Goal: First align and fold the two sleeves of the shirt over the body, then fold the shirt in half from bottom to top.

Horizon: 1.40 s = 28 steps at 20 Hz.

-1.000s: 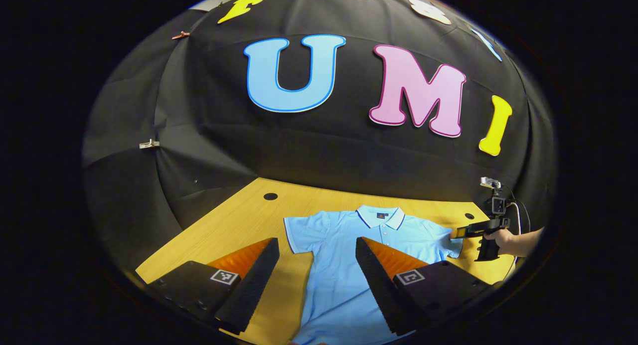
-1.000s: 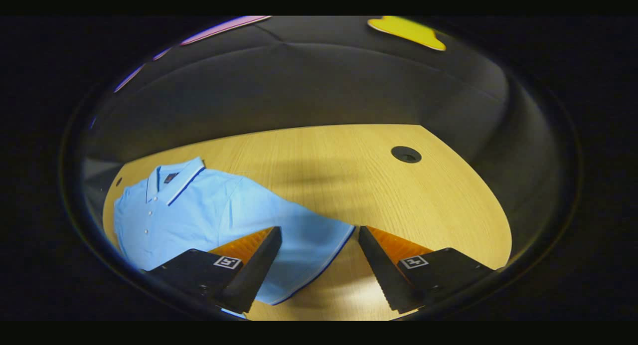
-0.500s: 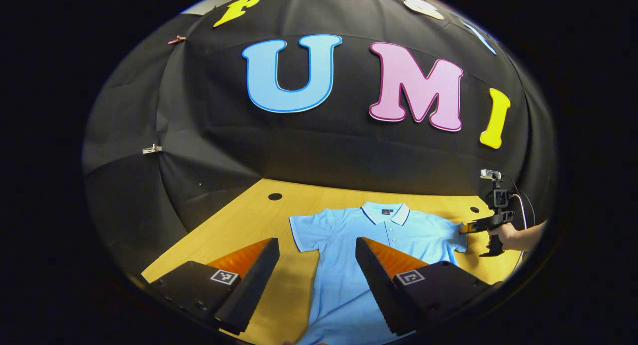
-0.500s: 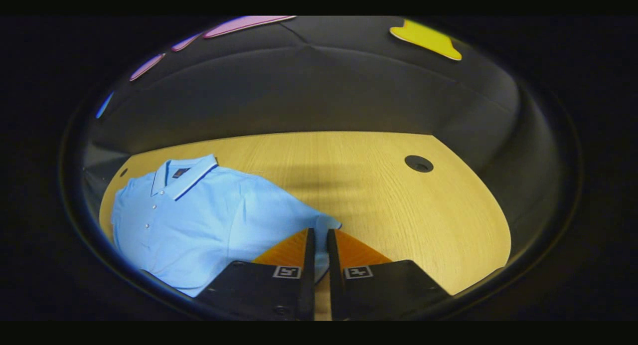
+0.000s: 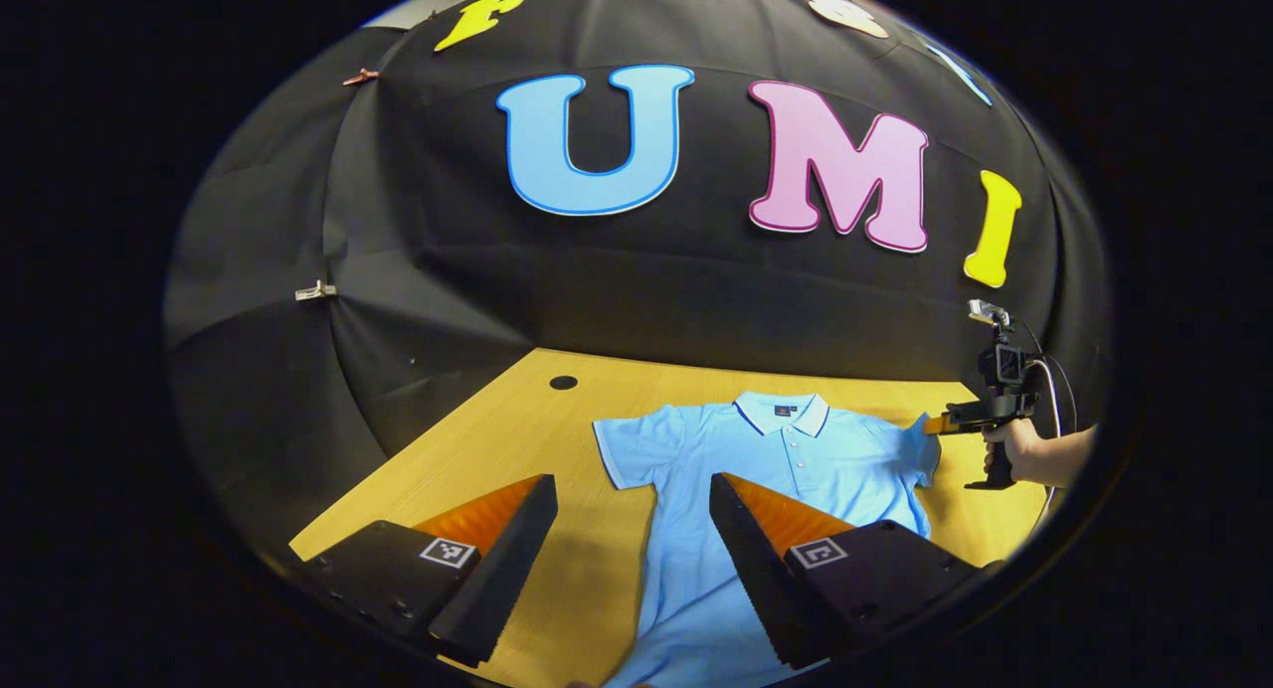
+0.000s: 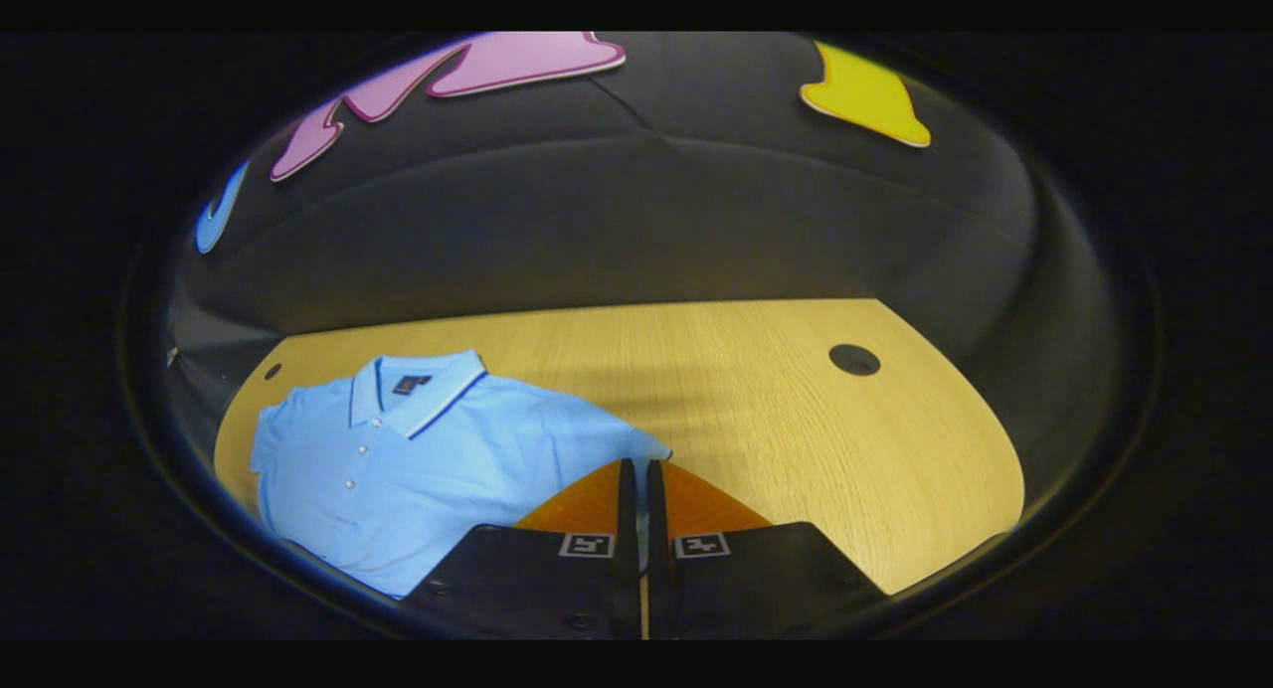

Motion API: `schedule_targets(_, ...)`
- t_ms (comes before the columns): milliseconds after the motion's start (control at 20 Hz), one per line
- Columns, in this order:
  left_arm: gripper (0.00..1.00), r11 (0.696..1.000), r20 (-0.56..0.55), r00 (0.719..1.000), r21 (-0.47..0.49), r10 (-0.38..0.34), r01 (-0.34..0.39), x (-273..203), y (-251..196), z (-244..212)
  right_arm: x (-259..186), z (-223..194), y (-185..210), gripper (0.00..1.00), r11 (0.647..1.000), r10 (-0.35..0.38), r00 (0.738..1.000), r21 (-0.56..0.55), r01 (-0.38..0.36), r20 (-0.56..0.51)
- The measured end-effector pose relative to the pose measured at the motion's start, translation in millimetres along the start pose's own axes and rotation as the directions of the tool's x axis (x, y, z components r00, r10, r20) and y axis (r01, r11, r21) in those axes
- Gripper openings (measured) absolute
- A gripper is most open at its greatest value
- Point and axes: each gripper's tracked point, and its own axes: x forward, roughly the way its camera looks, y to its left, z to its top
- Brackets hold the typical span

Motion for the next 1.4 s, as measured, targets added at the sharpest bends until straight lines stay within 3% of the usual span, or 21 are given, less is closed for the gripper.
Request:
schedule_targets(50, 0.99, 1.000, -0.001, 1.000, 0.003, 0.010, -0.010, 0, 4, 0, -1, 10, 16, 0.02, 0.999, 0.018, 1.000, -0.034, -0.018, 0.013)
schedule_targets(250, 0.99, 0.999, 0.000, 0.999, 0.039, 0.035, -0.035, 6, 13, 0, -2, 28, 100, 0.02, 0.981, 0.117, 0.992, -0.158, -0.108, 0.048)
schedule_targets(400, 0.99, 1.000, -0.029, 0.999, 0.006, 0.029, -0.029, 16, 12, -1, -3, 25, 155, 0.02, 0.961, 0.163, 0.985, -0.234, -0.148, 0.046)
schedule_targets(600, 0.99, 1.000, -0.011, 1.000, -0.020, 0.014, -0.014, 37, 12, 16, -22, 7, 222, 0.24, 0.932, 0.270, 0.962, -0.258, -0.255, 0.026)
schedule_targets(650, 0.99, 1.000, -0.012, 1.000, -0.013, 0.024, -0.024, 46, 17, 19, -26, 1, 230, 0.54, 0.924, 0.288, 0.957, -0.267, -0.273, 0.018)
schedule_targets(800, 0.99, 1.000, -0.015, 1.000, -0.011, 0.017, -0.017, 79, 24, 26, -51, -7, 224, 0.98, 0.916, 0.298, 0.954, -0.292, -0.275, 0.036)
schedule_targets(1150, 0.99, 0.998, -0.108, 0.993, 0.038, -0.049, 0.054, 194, 30, 3, -110, -8, 143, 0.97, 0.942, 0.227, 0.968, -0.278, -0.190, 0.107)
schedule_targets(1400, 0.99, 0.998, -0.185, 0.981, 0.005, -0.055, 0.057, 280, 37, -27, -145, -1, 95, 0.98, 0.972, 0.173, 0.965, -0.190, -0.136, 0.195)
